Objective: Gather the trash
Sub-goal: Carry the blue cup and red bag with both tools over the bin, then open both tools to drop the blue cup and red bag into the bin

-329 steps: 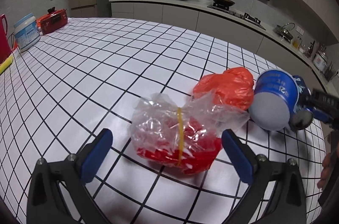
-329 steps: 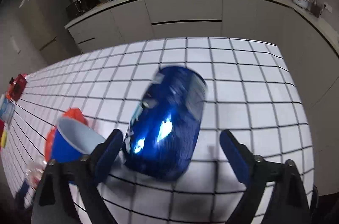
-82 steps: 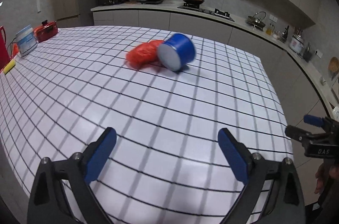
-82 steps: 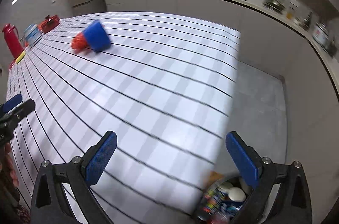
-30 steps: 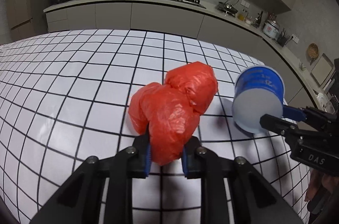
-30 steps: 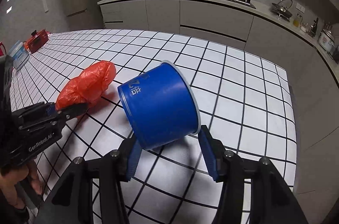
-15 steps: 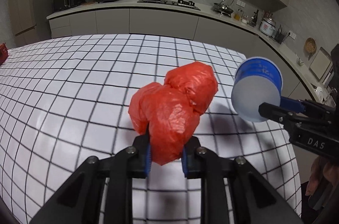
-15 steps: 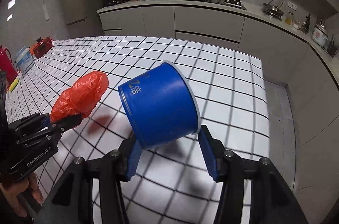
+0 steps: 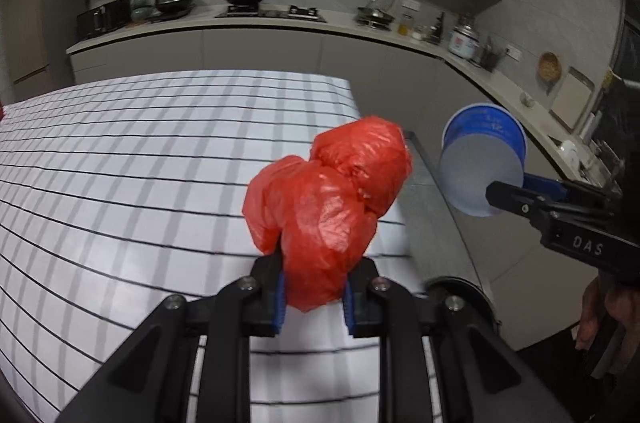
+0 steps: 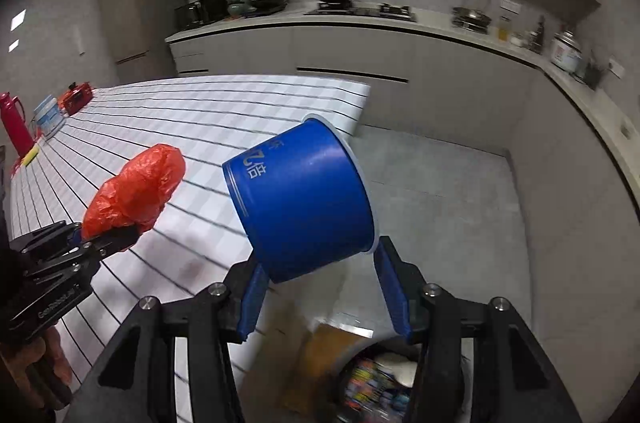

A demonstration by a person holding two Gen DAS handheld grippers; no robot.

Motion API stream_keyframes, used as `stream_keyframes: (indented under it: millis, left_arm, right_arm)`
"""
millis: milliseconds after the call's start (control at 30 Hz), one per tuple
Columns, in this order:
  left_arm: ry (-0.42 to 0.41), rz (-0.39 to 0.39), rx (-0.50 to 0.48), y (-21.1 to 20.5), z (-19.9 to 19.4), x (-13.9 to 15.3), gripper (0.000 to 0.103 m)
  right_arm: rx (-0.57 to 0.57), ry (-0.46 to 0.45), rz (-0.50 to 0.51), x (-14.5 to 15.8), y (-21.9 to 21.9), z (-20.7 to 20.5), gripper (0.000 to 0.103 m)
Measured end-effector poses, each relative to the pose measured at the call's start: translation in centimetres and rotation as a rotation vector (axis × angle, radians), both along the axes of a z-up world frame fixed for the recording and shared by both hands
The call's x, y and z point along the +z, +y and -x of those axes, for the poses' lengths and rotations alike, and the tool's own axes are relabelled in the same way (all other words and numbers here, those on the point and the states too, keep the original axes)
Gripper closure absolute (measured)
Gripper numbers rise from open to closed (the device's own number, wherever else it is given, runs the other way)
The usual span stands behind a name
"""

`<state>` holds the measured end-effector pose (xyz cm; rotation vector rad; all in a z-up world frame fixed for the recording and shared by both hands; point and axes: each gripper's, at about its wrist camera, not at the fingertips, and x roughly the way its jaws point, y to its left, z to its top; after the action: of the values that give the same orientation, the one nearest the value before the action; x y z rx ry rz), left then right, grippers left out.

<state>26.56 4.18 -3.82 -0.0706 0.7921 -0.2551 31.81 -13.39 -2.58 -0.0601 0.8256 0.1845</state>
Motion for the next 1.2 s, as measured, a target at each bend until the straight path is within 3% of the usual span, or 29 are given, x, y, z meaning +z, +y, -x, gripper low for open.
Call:
stream_keyframes:
  millis: [367,600,633,667,700,733,767,867,900,933,967,1100,1200]
  left_arm:
    - [0.071,0.003,-0.161,-15.5,4.4,-4.2,0.080]
    - [0.204,-0.010,-0.190,-20.5,5.7,-10.7,0.079]
    - [0.216,-0.009,-0.192,-20.8,5.7,-11.3,0.076]
    - [0.229,-0.006,-0.185,-20.9,5.5,-12.0,0.063]
    - [0.249,-0.002,-0.157,-20.7,5.1,-12.6,0.026]
    - [0.230,0.017,-0.102,-20.0,4.9,-12.8,0.010]
    - [0.195,0.052,-0.071,-19.2,5.6,-12.5,0.000]
    - [0.130,0.070,-0.008,-17.9,4.5,-10.6,0.000]
    - [0.102,0.066,-0.001,-17.5,5.1,-10.0,0.000]
    - [0.067,0.053,0.003,-17.4,5.3,-9.2,0.000]
    - [0.042,0.019,0.012,-17.6,5.4,-8.7,0.000]
    - [0.037,-0.058,0.013,-18.0,5.5,-9.1,0.000]
    - [0.049,-0.072,0.016,-18.2,5.9,-9.8,0.000]
  right_arm:
    - [-0.140,0.109,0.022,-6.1,-15.8,7.4,0.049]
    - [-0.166,0.173,0.027,-10.2,-20.8,10.5,0.049]
    - [-0.162,0.182,0.028,-10.9,-21.1,10.5,0.049]
    - [-0.157,0.190,0.024,-11.5,-21.3,10.5,0.049]
    - [-0.146,0.206,0.021,-12.5,-21.3,10.4,0.049]
    - [-0.127,0.222,0.028,-13.6,-21.1,10.1,0.049]
    - [-0.109,0.233,0.031,-14.4,-20.9,10.0,0.049]
    - [-0.021,0.245,0.041,-17.6,-19.0,8.7,0.049]
    - [0.026,0.240,0.024,-18.6,-18.1,8.2,0.043]
    - [0.046,0.231,0.032,-19.6,-17.4,7.8,0.030]
    - [0.029,0.233,0.056,-20.1,-17.0,7.5,0.000]
    - [-0.049,0.216,0.027,-20.4,-17.9,7.2,0.000]
    - [-0.076,0.214,0.009,-19.6,-18.2,7.4,0.000]
